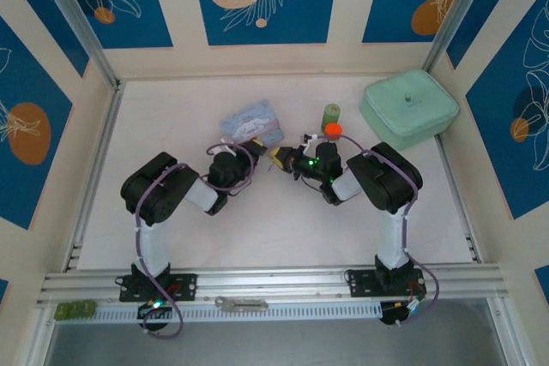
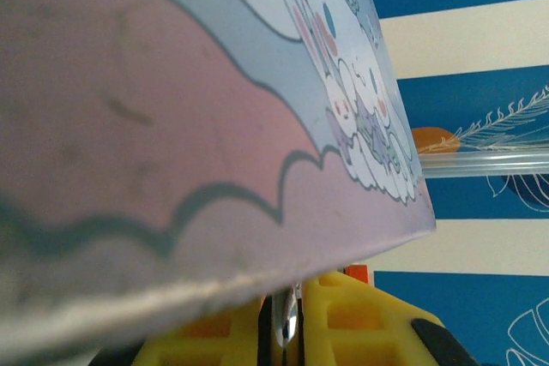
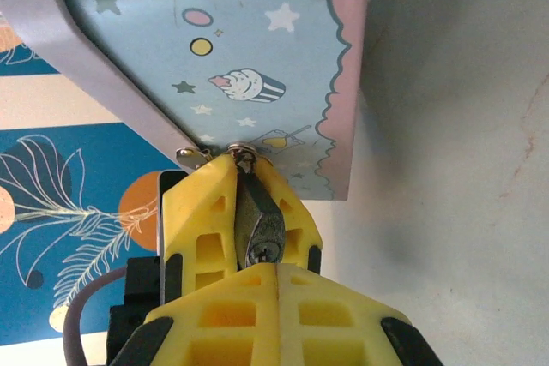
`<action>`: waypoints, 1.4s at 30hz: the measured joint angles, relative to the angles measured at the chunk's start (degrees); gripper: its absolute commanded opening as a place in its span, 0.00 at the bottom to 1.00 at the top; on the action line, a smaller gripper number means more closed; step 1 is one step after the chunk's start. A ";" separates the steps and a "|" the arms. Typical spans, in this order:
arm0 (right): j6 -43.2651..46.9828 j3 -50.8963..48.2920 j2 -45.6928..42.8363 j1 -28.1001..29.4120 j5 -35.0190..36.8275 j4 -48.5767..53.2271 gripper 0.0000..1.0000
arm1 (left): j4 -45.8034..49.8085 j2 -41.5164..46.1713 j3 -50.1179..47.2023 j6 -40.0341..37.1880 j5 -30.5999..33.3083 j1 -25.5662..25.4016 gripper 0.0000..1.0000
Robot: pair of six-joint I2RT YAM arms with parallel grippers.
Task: Unlock a padlock with a key
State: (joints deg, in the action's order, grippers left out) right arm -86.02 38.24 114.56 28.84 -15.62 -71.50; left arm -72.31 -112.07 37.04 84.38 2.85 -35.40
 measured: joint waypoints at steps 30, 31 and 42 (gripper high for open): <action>9.51 7.50 -2.51 -0.57 -1.36 15.87 0.00 | 0.09 0.07 0.85 0.79 0.83 -0.22 0.00; 9.31 7.39 -2.58 -0.70 -1.73 15.89 0.00 | 0.07 0.07 0.83 0.66 0.61 -0.22 0.00; -9.20 6.73 -2.80 -3.28 -9.40 16.70 0.00 | -0.79 0.17 1.09 -7.89 -5.20 0.22 0.00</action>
State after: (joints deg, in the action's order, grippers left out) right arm -95.22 44.97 111.77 25.56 -25.02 -54.81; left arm -73.10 -111.90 38.13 76.49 -2.35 -35.18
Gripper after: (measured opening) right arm 0.051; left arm 0.136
